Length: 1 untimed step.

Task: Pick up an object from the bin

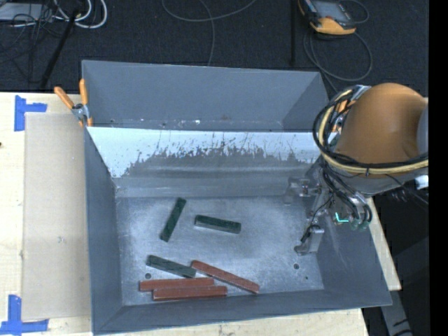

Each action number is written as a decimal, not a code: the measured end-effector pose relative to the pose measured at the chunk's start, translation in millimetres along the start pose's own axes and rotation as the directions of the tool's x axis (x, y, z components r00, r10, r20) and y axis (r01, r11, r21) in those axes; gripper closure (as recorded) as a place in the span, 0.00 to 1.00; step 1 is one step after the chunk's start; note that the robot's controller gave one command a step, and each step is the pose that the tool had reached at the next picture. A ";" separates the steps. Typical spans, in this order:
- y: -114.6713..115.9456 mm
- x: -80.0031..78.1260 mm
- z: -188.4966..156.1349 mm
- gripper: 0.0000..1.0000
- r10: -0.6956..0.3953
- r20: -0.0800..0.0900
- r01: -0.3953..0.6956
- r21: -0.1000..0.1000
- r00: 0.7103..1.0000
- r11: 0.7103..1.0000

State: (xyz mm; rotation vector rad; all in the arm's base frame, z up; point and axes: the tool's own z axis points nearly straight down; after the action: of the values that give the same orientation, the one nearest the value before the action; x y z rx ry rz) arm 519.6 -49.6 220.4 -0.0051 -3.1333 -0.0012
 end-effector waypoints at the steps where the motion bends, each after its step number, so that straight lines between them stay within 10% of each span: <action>1: 55.7 -29.2 109.9 0.00 -0.099 0.002 0.099 -0.001 0.995 0.995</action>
Offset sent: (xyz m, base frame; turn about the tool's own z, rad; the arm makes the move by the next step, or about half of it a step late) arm 0.0293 0.0530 -0.1049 -0.0938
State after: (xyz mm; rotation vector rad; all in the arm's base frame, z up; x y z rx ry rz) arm 548.1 6.2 110.2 0.1498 -3.1318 -0.0033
